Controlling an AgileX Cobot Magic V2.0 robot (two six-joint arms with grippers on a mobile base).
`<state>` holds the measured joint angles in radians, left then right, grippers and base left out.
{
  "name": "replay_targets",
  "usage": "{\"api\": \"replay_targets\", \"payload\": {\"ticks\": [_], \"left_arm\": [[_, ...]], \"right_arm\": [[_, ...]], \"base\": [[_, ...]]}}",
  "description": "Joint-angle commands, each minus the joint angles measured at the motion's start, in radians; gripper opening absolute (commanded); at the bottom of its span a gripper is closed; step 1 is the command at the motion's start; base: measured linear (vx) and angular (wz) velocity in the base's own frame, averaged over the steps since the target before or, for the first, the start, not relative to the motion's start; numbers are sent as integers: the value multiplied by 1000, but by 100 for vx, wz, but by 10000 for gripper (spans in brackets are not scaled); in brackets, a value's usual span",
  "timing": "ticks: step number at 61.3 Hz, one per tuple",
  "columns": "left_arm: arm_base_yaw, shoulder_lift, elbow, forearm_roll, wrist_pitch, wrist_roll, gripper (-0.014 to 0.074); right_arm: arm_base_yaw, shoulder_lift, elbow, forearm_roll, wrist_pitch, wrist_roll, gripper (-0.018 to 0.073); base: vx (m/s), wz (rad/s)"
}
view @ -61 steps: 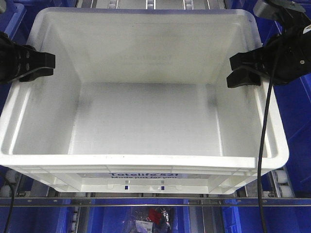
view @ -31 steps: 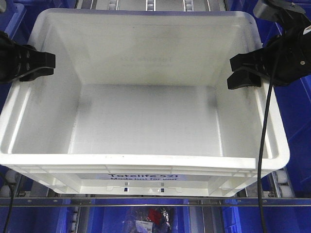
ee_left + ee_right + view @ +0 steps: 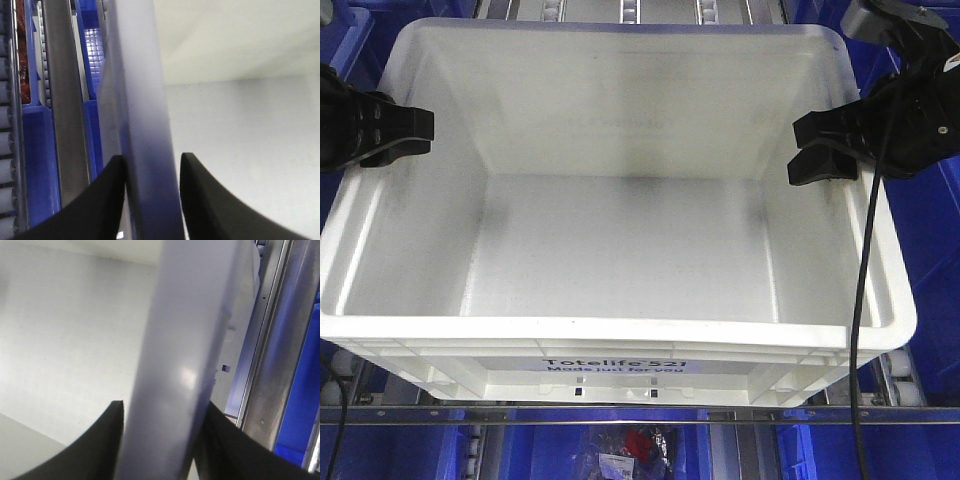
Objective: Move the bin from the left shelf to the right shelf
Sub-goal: 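Lift and pull the gripped tote off the roller shelf toward the robot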
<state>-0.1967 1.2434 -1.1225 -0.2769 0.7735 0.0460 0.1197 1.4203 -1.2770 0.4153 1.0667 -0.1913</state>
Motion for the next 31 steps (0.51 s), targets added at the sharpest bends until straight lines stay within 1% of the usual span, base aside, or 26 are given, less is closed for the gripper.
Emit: {"api": "replay_targets", "payload": {"ticks": [1, 31], "left_arm": [[-6, -46, -43, -46, -132, 36, -5], [-6, -46, -43, -46, -132, 36, -5]], "right_arm": [[-5, -40, -41, 31, -24, -22, -4], [-5, -40, -41, 31, -24, -22, -4]], "base": [[0, 1], [-4, 0]]}}
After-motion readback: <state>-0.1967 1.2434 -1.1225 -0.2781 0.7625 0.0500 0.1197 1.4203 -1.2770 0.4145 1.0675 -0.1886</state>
